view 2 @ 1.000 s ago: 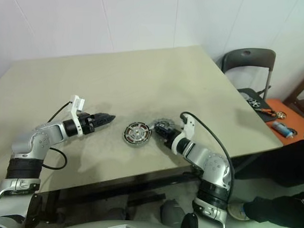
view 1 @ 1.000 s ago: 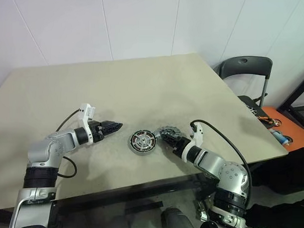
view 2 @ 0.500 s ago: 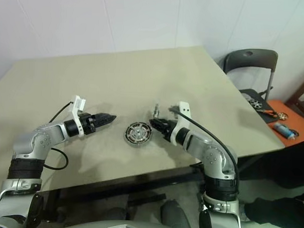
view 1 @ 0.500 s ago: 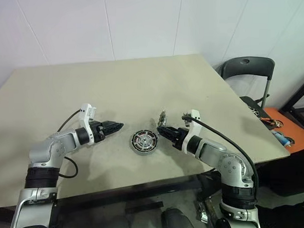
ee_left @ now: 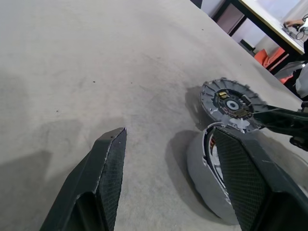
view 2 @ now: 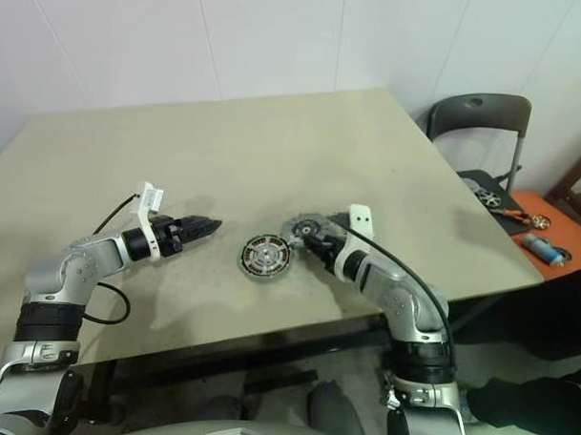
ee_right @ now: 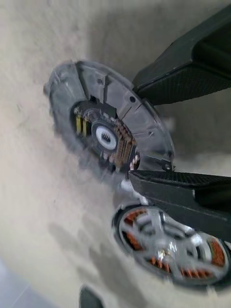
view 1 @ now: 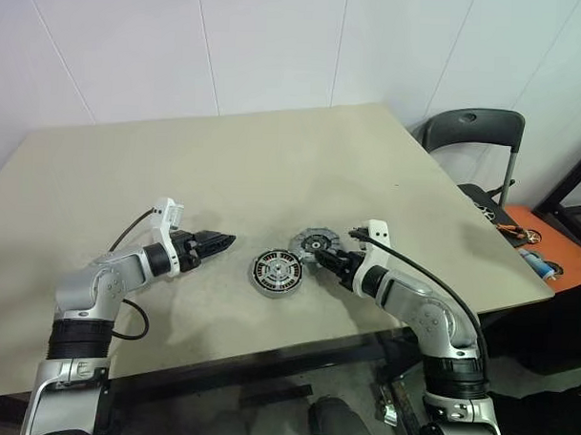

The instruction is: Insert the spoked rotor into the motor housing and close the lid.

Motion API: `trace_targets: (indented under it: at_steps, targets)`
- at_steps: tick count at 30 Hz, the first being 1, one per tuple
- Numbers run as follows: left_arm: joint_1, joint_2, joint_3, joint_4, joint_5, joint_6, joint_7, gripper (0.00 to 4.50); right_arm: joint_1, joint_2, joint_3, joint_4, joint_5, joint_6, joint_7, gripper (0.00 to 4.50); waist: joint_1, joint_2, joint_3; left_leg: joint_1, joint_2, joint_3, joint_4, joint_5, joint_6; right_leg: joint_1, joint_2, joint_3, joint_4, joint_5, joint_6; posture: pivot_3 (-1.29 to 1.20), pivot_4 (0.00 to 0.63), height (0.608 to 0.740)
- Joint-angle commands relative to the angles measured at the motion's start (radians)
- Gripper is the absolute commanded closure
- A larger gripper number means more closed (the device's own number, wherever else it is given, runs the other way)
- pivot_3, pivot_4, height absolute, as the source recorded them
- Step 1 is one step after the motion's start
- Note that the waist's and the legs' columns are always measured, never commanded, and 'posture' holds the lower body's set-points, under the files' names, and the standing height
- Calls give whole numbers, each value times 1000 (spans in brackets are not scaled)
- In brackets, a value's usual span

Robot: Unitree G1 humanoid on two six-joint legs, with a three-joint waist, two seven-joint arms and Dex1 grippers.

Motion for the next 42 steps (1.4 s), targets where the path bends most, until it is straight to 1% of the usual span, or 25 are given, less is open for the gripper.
trace_targets:
  at_steps: [1,7,12,16,21,25,28,33,37,40,42]
  targets:
    - [-18,10,11,-13,-1,-8,-2,1445,10,10,11,-14,-20,-49,8,2428,0,0,0,0,0,0,0,0,0,0,0,0,0,0,0,0,0,740]
    - [-17,12,12,-3,3,-16,-6,1445,35,34,-9,9,-31,-69,-13,2428,0,0,0,0,0,0,1,0,0,0,0,0,1,1,-1,0,0,740]
    - [-17,9,9,-4,3,-15,-4,1445,19,26,-7,11,-42,-95,-4,2428,0,0,0,1,0,0,1,0,0,1,0,0,2,1,-1,0,0,740]
    - [-17,3,8,-11,0,-11,1,1445,19,-13,56,-36,-82,-169,61,3241,0,0,0,1,0,0,1,0,0,1,0,0,2,1,-1,0,0,740]
    - [-17,2,10,-10,-2,-12,3,1445,39,-83,182,-67,-175,-247,131,3375,0,-1,-1,1,0,0,1,0,0,1,0,0,2,1,-1,0,0,740]
    - [-13,4,14,-11,-4,-11,4,1445,50,-122,234,-50,-243,-306,158,4433,-2,-2,-1,2,0,0,1,0,0,2,0,0,2,1,-1,0,0,740]
    - [-12,4,16,-14,-6,-9,8,1445,54,-145,261,-41,-283,-348,181,4472,0,-3,-2,3,0,0,3,0,0,4,0,0,3,0,0,0,0,740]
    - [-9,3,19,-16,-8,-6,12,1445,47,-209,339,4,-415,-501,221,4472,0,-4,-3,5,0,0,4,0,0,7,0,0,2,0,0,0,0,740]
    - [-11,3,19,-13,-8,-8,12,1445,65,-266,389,46,-516,-652,256,4472,1,-4,-3,8,0,0,4,0,0,10,0,0,1,0,0,0,0,740]
    - [-14,6,20,-5,-6,-11,9,1445,88,-307,424,59,-610,-792,251,4472,3,-6,-4,16,0,0,2,0,0,18,0,0,-2,-2,-1,0,0,740]
    - [-15,7,21,-2,-5,-13,8,1445,104,-324,437,66,-665,-883,239,4472,3,-6,-4,18,0,0,2,0,0,21,0,0,-4,-2,-1,0,0,740]
